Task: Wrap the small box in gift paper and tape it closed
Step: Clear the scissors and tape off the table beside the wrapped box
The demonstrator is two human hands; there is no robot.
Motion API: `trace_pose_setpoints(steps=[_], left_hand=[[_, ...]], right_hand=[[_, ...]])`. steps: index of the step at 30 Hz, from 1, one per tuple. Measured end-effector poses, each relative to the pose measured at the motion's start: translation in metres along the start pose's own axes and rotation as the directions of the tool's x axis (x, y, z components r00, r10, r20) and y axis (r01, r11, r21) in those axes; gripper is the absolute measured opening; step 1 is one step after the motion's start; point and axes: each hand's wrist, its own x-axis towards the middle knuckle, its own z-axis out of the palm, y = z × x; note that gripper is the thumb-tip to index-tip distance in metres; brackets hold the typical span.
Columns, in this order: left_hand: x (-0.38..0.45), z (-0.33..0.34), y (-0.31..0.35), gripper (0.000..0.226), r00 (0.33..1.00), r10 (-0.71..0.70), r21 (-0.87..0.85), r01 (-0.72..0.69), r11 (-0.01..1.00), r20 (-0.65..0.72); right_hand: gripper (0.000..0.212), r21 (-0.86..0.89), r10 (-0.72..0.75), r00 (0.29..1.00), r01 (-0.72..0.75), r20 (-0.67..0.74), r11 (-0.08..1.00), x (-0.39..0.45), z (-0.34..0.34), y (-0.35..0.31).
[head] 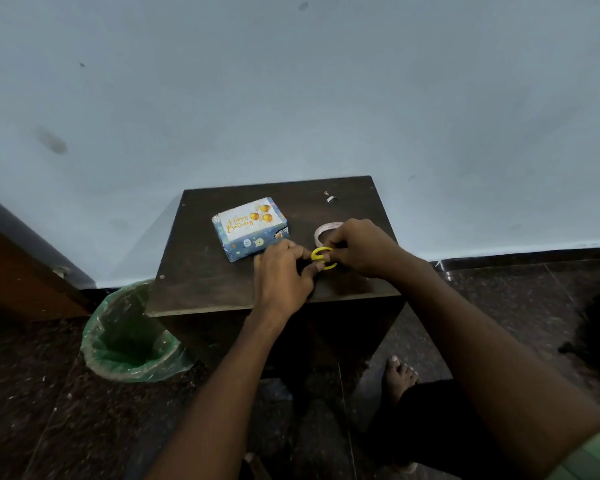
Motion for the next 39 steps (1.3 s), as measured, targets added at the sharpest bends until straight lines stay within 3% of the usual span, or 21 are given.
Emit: trace_pose_setpoints(steps=[8, 12, 16, 21, 26, 29, 31, 34, 36, 39], left_hand=[[-0.002, -0.003, -0.003, 0.022, 0.999, 0.045, 0.0, -0.045, 0.999, 0.01], [-0.019, -0.006, 0.007, 0.037, 0.985, 0.017, -0.038, -0.024, 0.999, -0.173], [-0.037, -0.012, 0.012, 0.02, 0.937, 0.136, -0.05, -0.16, 0.986, -0.322], [-0.061, -0.004, 0.03, 0.011, 0.938, 0.343, -0.01, -0.344, 0.939, -0.056], [-0.071, 0.011, 0.055, 0.011, 0.99, 0.133, -0.208, -0.14, 0.968, -0.046], [-0.075, 0.016, 0.06, 0.011, 0.972, 0.224, -0.083, -0.218, 0.973, 0.075], [-0.084, 0.023, 0.066, 0.009, 0.954, 0.255, 0.001, -0.259, 0.966, 0.159], [-0.092, 0.029, 0.076, 0.009, 0.959, 0.218, 0.025, -0.226, 0.974, 0.181], [-0.095, 0.028, 0.082, 0.009, 0.963, 0.21, 0.01, -0.215, 0.977, 0.171], [-0.099, 0.028, 0.081, 0.009, 0.957, 0.222, -0.034, -0.219, 0.975, 0.189]], right_hand=[[0.02, -0.027, 0.05, 0.996, -0.052, -0.079, 0.998, -0.016, 0.01, 0.007], [0.026, 0.009, 0.109, 0.976, -0.109, -0.187, 0.994, -0.032, 0.009, 0.011], [0.027, 0.105, 0.19, 0.94, -0.166, -0.284, 0.98, -0.049, 0.003, 0.02], [0.022, 0.172, 0.251, 0.889, -0.199, -0.384, 0.965, -0.074, 0.0, 0.032], [0.012, 0.204, 0.243, 0.876, -0.17, -0.417, 0.964, -0.104, 0.004, 0.042], [0.014, 0.28, 0.301, 0.828, -0.182, -0.474, 0.943, -0.122, 0.008, 0.056], [0.014, 0.455, 0.412, 0.75, -0.167, -0.517, 0.874, -0.134, 0.013, 0.068], [0.013, 0.745, 0.567, 0.693, -0.065, -0.444, 0.664, -0.139, 0.029, 0.076], [0.013, 0.829, 0.621, 0.673, -0.02, -0.402, 0.559, -0.136, 0.04, 0.076], [0.015, 0.864, 0.669, 0.631, 0.004, -0.393, 0.503, -0.128, 0.054, 0.077]])
